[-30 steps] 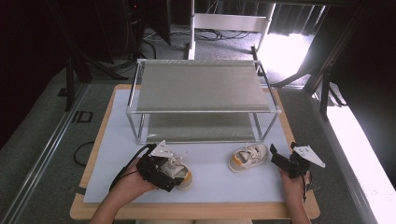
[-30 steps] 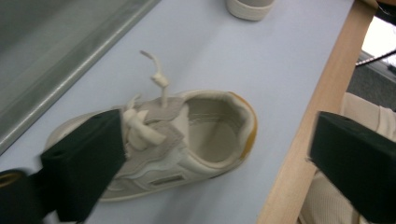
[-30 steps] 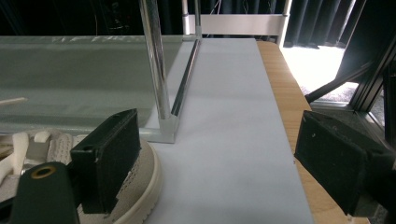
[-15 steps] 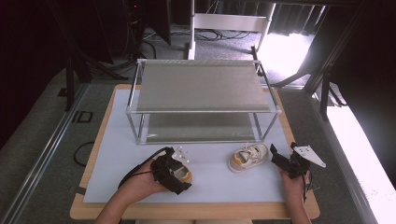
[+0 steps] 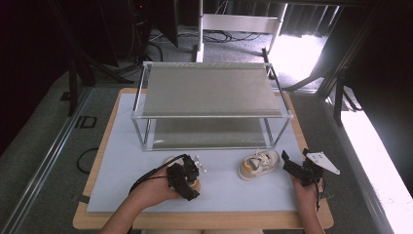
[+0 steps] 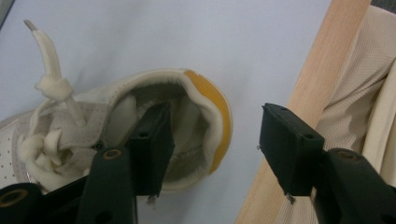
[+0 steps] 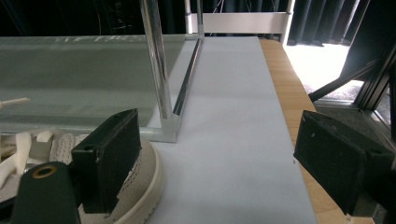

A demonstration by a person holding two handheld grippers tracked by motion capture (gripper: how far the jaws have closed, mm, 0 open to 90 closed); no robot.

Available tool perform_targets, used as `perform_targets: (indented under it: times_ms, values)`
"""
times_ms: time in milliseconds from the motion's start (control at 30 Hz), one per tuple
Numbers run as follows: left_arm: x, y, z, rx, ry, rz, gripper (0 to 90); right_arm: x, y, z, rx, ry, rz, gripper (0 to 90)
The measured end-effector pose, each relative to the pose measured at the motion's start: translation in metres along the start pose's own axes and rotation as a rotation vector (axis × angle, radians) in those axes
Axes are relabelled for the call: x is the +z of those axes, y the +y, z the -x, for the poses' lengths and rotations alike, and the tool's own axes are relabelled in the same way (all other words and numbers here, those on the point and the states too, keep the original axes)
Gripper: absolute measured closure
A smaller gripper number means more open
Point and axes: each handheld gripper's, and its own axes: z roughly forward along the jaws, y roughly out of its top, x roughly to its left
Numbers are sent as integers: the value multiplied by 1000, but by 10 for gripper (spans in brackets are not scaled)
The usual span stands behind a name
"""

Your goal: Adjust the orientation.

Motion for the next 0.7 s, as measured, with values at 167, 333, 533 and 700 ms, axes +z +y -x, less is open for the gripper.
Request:
perform_targets:
  times_ms: [167, 333, 533, 700]
  values:
    - [5, 9, -4, -10, -28, -46, 539, 0, 0, 0, 0, 2, 0, 140]
    - [11, 13, -4, 33, -3, -115, 606, 0, 0, 0, 4, 6, 1, 140]
    - [10, 13, -5, 61, -50, -108, 720, 0, 0, 0, 1, 9, -1, 141]
    - [6, 14, -1, 135, -32, -122, 740, 0, 0, 0, 0, 8, -1, 141]
